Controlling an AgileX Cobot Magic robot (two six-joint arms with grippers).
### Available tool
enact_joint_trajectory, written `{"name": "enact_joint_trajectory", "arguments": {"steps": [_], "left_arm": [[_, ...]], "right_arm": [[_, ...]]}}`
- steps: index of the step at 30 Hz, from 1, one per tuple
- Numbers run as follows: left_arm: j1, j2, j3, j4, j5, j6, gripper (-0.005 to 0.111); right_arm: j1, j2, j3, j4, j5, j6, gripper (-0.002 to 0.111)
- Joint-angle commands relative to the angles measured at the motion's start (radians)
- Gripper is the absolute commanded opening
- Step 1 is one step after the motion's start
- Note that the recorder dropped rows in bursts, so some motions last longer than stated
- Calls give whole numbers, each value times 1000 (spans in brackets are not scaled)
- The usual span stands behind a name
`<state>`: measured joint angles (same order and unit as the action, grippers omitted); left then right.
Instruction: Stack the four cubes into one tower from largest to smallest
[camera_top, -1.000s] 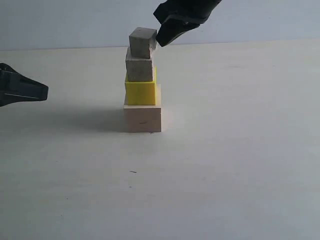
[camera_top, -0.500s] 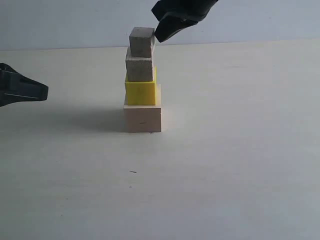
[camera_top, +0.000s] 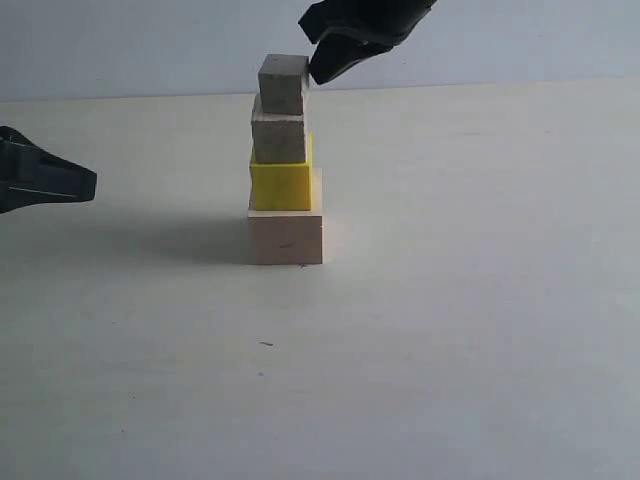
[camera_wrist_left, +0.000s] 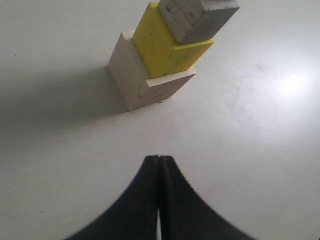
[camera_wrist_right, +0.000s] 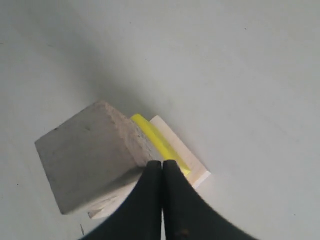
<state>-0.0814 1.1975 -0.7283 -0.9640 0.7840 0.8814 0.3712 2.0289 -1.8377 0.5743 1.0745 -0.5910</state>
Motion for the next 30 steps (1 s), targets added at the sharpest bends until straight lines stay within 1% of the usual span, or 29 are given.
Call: {"name": "enact_joint_trajectory", "arguments": {"steps": [1, 4, 26, 30], "left_arm": [[2, 2, 3, -6, 4, -4, 0], [2, 2, 3, -6, 4, -4, 0], [2, 2, 3, -6, 4, -4, 0], [2, 2, 3, -6, 4, -4, 0]], "right_arm": [[1, 2, -5, 18, -29, -24, 0], [1, 2, -5, 44, -27, -41, 0], [1, 2, -5, 57, -17, -121, 0], [1, 4, -5, 89, -19, -135, 0]]}}
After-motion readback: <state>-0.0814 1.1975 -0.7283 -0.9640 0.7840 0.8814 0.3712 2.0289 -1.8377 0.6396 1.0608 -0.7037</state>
